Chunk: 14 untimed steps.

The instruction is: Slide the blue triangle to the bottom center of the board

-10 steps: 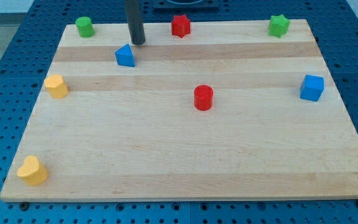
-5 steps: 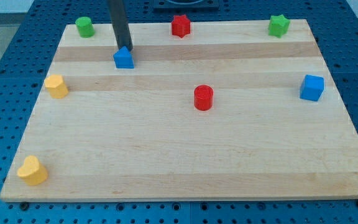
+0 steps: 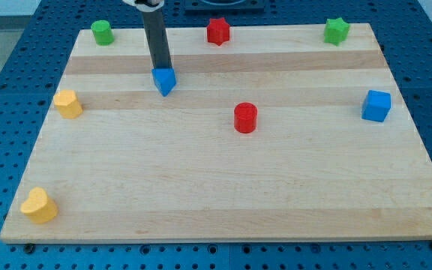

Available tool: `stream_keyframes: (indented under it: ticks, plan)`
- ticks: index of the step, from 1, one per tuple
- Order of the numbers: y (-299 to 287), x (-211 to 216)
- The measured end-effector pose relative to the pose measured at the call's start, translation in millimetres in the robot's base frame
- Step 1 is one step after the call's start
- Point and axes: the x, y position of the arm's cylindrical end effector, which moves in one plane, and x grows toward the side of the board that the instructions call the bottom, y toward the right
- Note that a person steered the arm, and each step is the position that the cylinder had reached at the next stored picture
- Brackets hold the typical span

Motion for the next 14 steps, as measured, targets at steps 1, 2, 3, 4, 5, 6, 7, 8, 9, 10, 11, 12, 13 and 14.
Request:
stream_keyframes:
  ticks: [1,2,3,4,5,6,7,8,9,10,11,12,13,14]
  plan:
    - [0.0,28.2]
    - [5.1,49.4]
    - [6.3,76.3]
    - [6.3,108.2]
    - [6.3,140.9]
    - [6.3,172.8]
    - [6.3,200.5]
    - [7.0,225.7]
    - [15.0,236.3]
    - [22.5,245.8]
    - [26.7,253.9]
    - [24.7,273.8]
    - [24.7,284.8]
    - [26.8,285.9]
